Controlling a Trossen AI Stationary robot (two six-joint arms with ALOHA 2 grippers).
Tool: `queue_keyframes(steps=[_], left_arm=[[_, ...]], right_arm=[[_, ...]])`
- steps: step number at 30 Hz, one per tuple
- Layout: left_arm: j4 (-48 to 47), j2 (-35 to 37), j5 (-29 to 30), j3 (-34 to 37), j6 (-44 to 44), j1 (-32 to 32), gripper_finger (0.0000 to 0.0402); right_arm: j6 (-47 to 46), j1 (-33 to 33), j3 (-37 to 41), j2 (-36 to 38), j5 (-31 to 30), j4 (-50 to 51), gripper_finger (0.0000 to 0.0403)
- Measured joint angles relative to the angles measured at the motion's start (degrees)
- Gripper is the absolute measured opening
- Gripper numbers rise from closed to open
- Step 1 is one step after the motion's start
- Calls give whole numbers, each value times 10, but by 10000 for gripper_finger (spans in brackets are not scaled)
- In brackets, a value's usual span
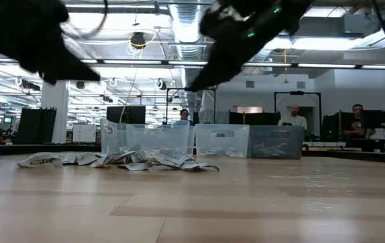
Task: Pick & Place First Aid Supplies
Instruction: Put the alcohol pad into the top right transparent bin
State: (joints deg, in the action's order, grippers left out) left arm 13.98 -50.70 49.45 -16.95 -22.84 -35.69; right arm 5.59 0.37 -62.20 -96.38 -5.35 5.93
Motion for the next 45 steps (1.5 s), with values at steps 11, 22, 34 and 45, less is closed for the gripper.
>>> queue_keyframes(steps=[11, 22, 34, 45], left_arm=[[-86, -5, -219, 0, -7, 78, 94], [-86, -3, -225, 0, 61, 104, 94], [-84, -3, -225, 0, 59, 104, 94], [-84, -3, -216, 0, 59, 108, 94]], right_arm=[[-84, 75, -38, -156, -5, -81, 91], [-144, 104, -44, -210, 10, -81, 91], [-142, 104, -44, -196, 8, -62, 50], [-129, 66, -44, -121, 11, -14, 7]])
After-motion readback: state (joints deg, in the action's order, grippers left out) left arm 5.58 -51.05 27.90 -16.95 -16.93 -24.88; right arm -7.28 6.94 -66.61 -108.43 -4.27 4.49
